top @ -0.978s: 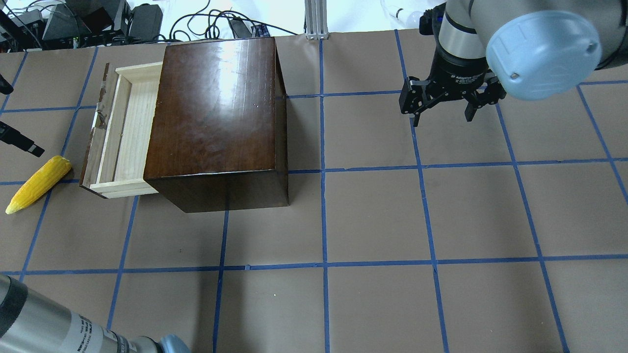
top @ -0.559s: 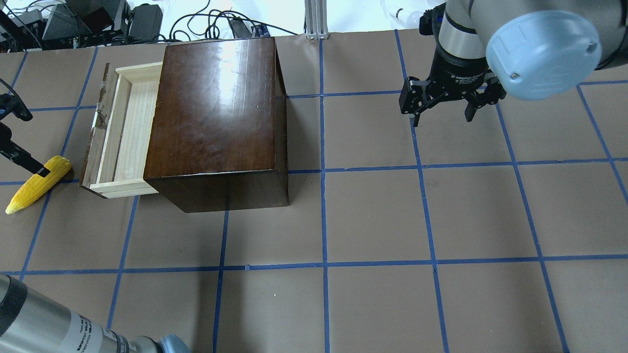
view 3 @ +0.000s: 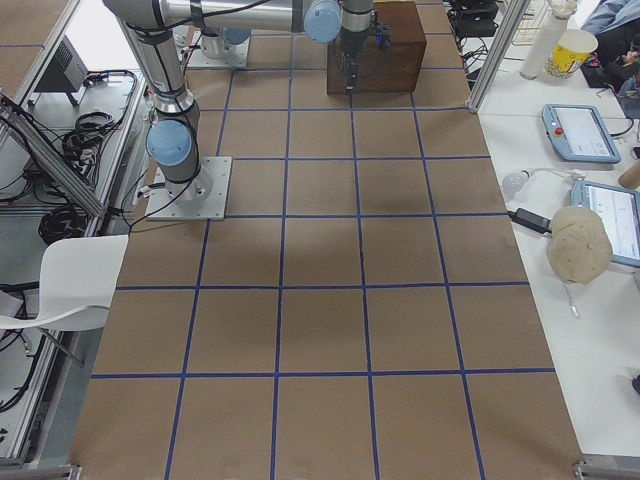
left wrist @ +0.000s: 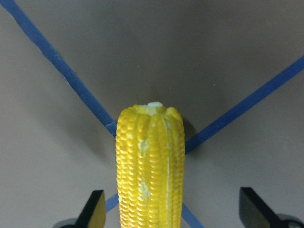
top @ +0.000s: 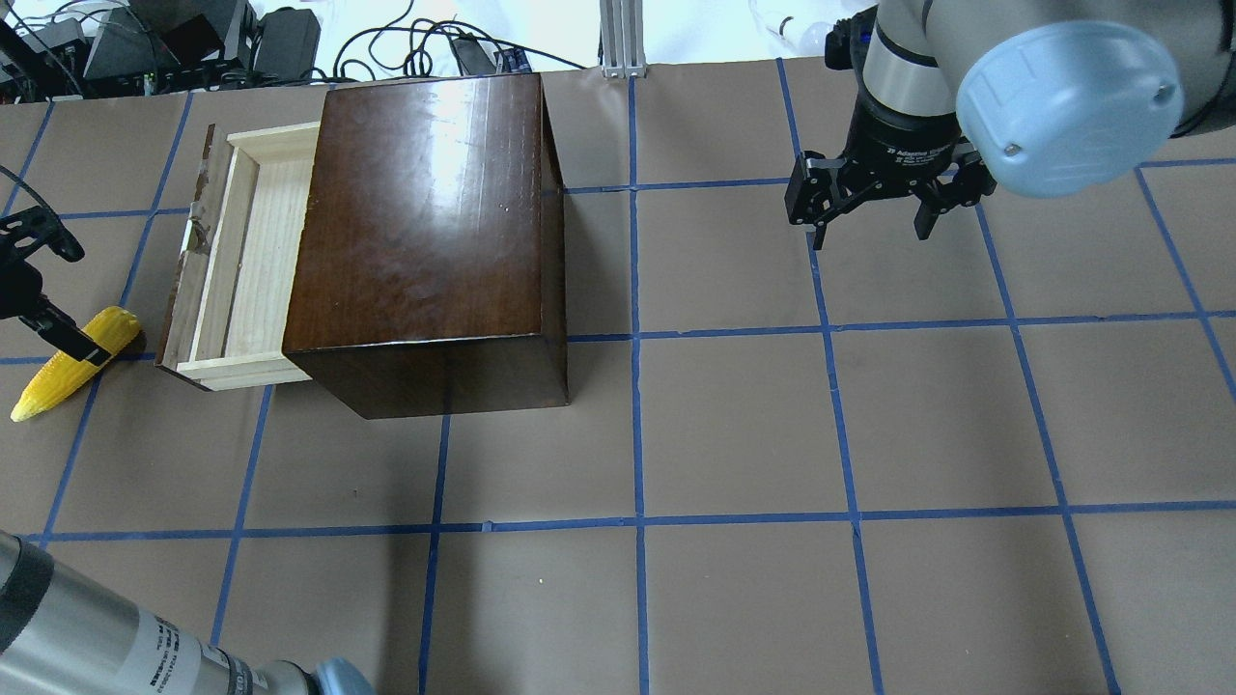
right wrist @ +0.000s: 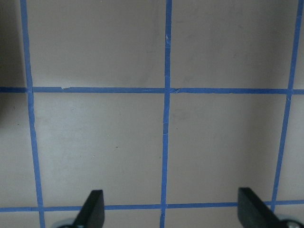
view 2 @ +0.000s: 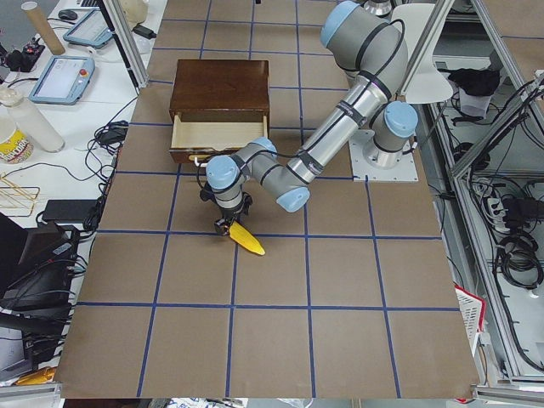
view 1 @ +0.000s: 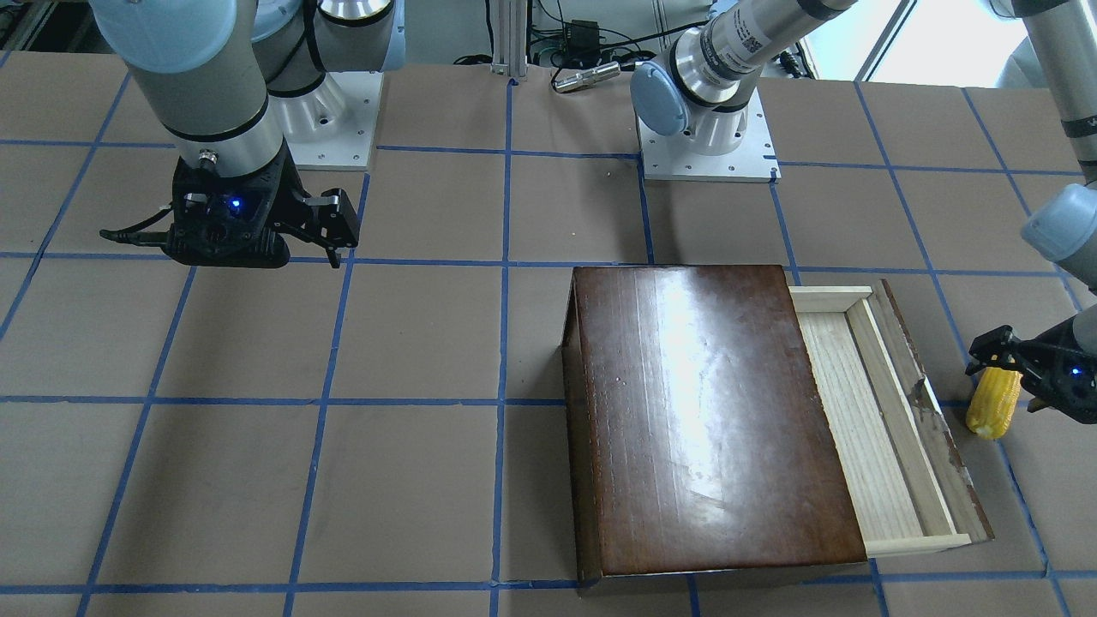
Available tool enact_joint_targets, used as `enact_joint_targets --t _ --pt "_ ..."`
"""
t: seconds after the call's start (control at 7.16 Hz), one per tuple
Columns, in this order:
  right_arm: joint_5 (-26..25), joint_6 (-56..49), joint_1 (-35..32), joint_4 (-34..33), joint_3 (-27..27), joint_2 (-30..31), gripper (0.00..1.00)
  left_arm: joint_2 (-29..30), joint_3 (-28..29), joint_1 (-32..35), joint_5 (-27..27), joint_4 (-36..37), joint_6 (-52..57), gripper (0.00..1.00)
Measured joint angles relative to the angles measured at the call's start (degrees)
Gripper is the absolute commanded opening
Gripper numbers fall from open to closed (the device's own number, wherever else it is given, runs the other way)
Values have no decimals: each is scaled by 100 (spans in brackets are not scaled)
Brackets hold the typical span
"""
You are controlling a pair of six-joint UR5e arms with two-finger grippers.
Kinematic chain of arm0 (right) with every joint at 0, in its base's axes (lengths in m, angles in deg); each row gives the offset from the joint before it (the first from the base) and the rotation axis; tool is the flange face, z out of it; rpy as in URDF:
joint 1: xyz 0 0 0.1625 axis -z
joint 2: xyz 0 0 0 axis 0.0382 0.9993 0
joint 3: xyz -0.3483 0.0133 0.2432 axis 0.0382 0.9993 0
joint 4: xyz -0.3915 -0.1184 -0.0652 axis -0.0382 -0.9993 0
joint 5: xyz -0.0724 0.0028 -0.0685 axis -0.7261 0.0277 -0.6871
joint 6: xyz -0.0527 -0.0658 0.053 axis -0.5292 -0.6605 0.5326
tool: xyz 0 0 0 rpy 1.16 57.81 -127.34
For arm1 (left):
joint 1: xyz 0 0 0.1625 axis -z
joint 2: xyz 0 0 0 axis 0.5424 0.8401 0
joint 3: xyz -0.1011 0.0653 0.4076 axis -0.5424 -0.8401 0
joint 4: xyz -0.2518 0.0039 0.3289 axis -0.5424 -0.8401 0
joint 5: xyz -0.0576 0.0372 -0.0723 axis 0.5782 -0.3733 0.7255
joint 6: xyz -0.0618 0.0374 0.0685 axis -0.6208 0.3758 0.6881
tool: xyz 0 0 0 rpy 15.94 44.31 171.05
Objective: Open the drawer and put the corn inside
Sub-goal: 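Lower the left gripper and grasp the yellow corn cob, then lift the corn and carry it with the left gripper over the drawer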
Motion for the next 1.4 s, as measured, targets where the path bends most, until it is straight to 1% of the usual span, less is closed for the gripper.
enact_joint_targets --t 0.42,0.56,0.7,0.84,0.98,1.4 --pt "-2 0 0 -1 0 -2 100 173 36 0 -110 81 18 100" --pt "-2 0 0 0 0 -1 100 230 42 0 -204 145 26 90" --pt "0 0 0 -1 0 0 100 282 47 0 -249 190 29 35" --pt "2 0 0 -3 0 -1 100 320 57 0 -273 207 29 7" --pt "0 0 0 -3 0 -1 100 338 73 0 -290 211 26 1" --pt "-2 0 0 -2 0 -1 100 299 111 13 -295 202 -282 0"
